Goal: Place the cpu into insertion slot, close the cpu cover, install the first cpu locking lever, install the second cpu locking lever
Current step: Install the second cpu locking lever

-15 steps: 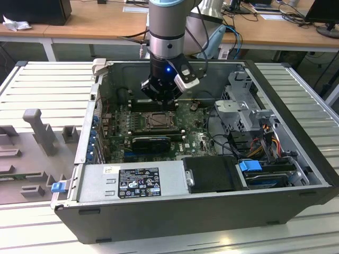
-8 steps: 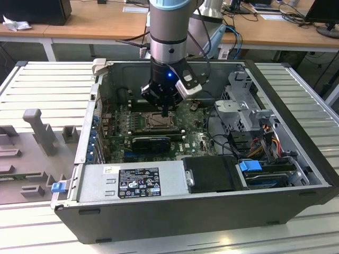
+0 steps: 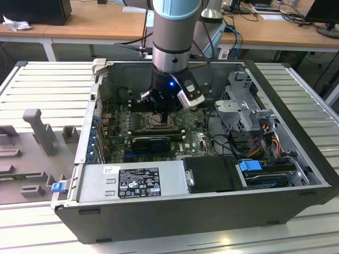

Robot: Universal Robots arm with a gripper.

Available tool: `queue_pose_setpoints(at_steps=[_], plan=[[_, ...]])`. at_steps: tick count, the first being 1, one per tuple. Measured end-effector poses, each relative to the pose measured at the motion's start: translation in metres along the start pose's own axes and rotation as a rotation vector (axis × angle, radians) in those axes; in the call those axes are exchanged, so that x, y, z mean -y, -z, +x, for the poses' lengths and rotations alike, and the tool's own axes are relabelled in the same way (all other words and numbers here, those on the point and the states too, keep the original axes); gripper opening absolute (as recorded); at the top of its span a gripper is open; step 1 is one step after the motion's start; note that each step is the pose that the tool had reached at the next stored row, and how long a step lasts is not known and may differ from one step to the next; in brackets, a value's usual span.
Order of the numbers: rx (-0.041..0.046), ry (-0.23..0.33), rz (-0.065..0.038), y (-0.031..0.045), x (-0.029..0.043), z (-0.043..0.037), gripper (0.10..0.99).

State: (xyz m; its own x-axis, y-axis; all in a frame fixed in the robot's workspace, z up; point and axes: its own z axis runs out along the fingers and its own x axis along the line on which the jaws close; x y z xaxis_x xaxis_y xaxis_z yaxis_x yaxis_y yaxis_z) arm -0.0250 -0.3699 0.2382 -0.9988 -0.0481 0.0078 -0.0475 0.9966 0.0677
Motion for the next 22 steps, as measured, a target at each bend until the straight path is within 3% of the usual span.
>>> queue_pose_setpoints(at_steps=[6, 13, 16, 18, 22], plan=[[-0.0010, 0.013, -0.004, -0.0058, 0.0028, 0.0148, 0.106], [-0.0021, 0.029, -0.005, -0.0202, 0.0036, 0.0191, 0.106], [-0.0011, 0.038, -0.031, -0.0242, 0.0047, 0.0271, 0.106], [0.0004, 0.041, -0.056, -0.0245, 0.0074, 0.0323, 0.106], [0.0018, 0.045, -0.082, -0.0244, 0.0132, 0.0383, 0.106]])
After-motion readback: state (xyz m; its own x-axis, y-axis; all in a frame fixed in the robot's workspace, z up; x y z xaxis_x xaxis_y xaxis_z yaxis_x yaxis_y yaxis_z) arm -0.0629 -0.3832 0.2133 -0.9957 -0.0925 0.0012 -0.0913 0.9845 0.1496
